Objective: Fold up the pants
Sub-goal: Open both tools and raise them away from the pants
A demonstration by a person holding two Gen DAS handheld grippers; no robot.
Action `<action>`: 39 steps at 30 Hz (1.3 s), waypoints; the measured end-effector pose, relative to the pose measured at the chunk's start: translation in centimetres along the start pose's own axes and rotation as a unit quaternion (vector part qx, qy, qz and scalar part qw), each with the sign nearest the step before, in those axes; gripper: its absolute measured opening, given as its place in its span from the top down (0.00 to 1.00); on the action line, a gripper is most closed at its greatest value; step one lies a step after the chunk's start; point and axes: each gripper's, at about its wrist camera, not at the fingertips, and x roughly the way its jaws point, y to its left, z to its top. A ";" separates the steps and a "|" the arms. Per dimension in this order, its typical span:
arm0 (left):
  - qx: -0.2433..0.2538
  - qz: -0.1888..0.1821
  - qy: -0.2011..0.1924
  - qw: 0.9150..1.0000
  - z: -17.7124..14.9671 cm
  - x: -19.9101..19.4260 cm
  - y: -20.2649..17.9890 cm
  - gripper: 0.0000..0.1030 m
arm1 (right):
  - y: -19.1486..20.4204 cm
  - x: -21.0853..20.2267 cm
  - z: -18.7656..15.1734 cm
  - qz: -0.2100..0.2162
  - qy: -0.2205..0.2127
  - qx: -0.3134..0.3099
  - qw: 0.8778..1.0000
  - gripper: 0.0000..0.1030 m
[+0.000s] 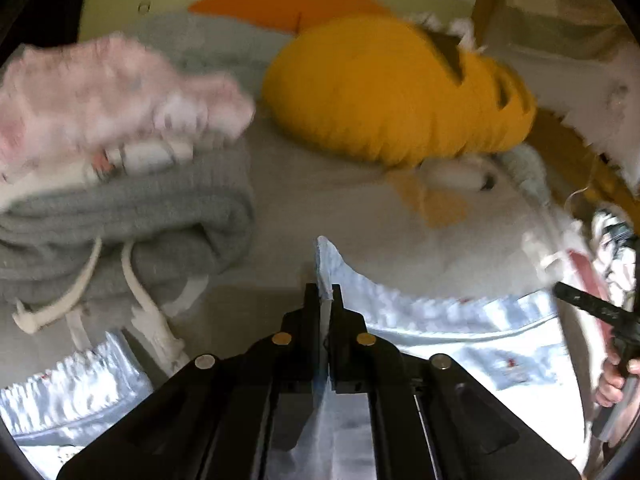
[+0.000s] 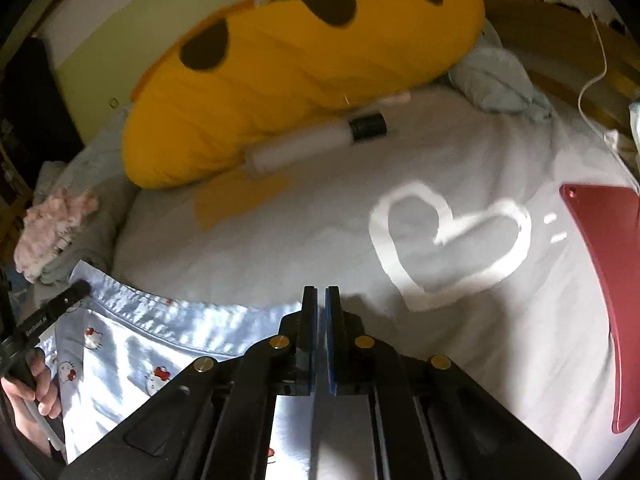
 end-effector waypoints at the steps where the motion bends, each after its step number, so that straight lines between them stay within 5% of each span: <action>1: -0.001 0.007 0.017 1.000 -0.4 0.9 0.3 0.95 | -0.2 0.6 -0.2 0.003 0.017 0.006 1.000 0.96; 4: -0.008 0.003 0.025 1.000 -1.3 2.0 0.8 0.91 | -1.0 1.0 -0.5 0.008 0.025 0.025 0.999 0.96; 8: -0.015 0.001 0.014 1.000 -1.5 0.5 1.0 0.65 | -0.6 -0.3 -0.2 0.013 0.002 0.021 1.000 0.96; 9: -0.002 0.014 0.003 1.000 -1.7 -0.3 0.6 0.63 | -0.5 -0.7 -0.2 0.012 -0.005 0.016 1.000 0.95; 11: 0.018 0.037 -0.023 0.999 -2.3 -2.6 0.0 0.40 | 0.2 -1.7 -0.4 0.013 -0.017 0.005 1.000 0.90; 17: 0.057 0.081 -0.126 0.987 -5.5 -12.0 -0.9 0.25 | 2.8 -6.3 -1.0 0.028 -0.088 -0.023 0.995 0.74; 21: 0.060 0.117 -0.181 0.975 -8.5 -18.2 -0.6 0.23 | 3.9 -10.4 -2.1 0.055 -0.140 -0.025 0.988 0.55; 27: 0.055 0.156 -0.250 0.954 -13.1 -26.1 -0.9 0.19 | 6.0 -17.0 -4.6 0.066 -0.221 -0.031 0.972 0.52; 33: 0.061 0.181 -0.294 0.937 -17.1 -31.5 -2.6 0.16 | 6.2 -19.5 -7.6 0.100 -0.226 0.000 0.969 0.46; 39: 0.051 0.214 -0.325 0.920 -21.8 -33.8 -2.8 0.14 | 7.0 -20.5 -12.1 0.075 -0.216 -0.040 0.973 0.46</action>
